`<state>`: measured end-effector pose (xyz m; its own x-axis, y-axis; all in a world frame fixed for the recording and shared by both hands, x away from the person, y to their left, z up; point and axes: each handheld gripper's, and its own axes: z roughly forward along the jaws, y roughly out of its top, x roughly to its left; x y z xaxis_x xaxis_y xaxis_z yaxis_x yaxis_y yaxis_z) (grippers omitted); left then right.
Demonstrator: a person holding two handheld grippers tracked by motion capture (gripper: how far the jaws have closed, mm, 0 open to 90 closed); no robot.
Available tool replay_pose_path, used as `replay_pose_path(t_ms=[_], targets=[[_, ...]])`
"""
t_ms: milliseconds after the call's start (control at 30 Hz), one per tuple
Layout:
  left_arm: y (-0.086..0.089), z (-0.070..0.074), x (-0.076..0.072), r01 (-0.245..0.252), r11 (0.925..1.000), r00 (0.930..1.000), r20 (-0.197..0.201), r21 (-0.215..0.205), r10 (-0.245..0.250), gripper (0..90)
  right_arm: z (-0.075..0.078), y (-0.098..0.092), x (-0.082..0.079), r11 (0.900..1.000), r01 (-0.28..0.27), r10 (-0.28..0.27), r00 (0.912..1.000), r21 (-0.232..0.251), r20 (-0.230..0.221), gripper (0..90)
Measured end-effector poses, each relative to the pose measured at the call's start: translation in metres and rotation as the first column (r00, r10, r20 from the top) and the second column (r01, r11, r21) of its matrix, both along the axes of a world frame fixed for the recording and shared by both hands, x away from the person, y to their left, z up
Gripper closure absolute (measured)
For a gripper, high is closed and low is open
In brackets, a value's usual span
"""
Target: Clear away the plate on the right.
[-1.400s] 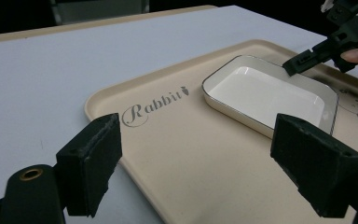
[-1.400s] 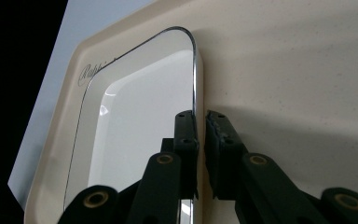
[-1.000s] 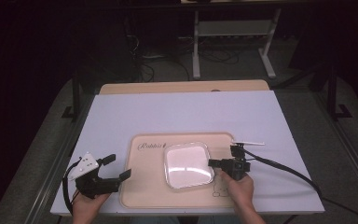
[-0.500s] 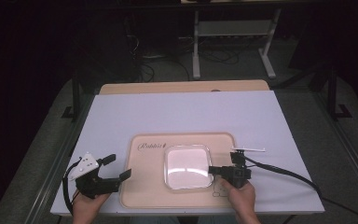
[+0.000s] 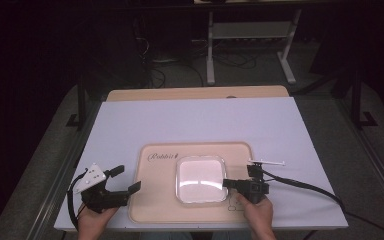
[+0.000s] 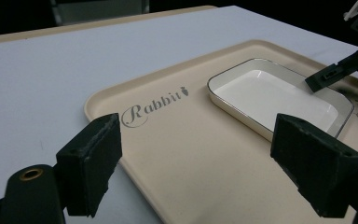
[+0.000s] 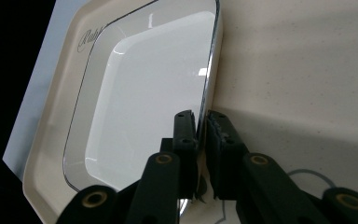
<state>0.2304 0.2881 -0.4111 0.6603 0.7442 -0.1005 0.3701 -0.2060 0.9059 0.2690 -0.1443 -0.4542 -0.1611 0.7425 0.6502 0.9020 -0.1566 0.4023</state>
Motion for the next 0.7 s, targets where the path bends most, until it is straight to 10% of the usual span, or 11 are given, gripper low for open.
replay_pose_path(t_ms=[700], targets=[[0.000, -0.001, 0.001, 0.002, 1.0000, 1.0000, -0.002, 0.001, -0.002, 16.4, 0.017, -0.018, 0.000, 0.997, -0.012, 0.027, 0.9798, -0.075, 0.198, 54.6]])
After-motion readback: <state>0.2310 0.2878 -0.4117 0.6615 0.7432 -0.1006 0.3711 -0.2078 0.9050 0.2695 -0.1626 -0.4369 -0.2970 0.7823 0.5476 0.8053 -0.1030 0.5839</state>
